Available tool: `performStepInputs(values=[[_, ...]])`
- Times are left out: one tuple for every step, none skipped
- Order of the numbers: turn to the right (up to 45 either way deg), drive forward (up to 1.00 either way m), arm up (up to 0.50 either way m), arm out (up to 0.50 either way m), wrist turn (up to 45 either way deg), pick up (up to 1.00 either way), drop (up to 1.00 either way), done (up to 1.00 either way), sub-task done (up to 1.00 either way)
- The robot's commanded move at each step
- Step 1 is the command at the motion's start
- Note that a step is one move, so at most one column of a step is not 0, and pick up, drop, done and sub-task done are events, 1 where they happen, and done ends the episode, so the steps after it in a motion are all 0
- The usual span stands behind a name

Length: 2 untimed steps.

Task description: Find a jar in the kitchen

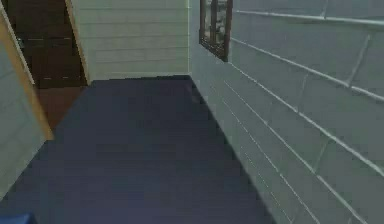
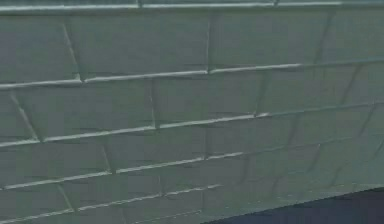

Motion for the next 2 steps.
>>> performStepInputs(values=[[0.0,1.0,0.0,0.0,0.0,0.0,0.0,0.0,0.0],[-6.0,0.0,0.0,0.0,0.0,0.0,0.0,0.0,0.0]])
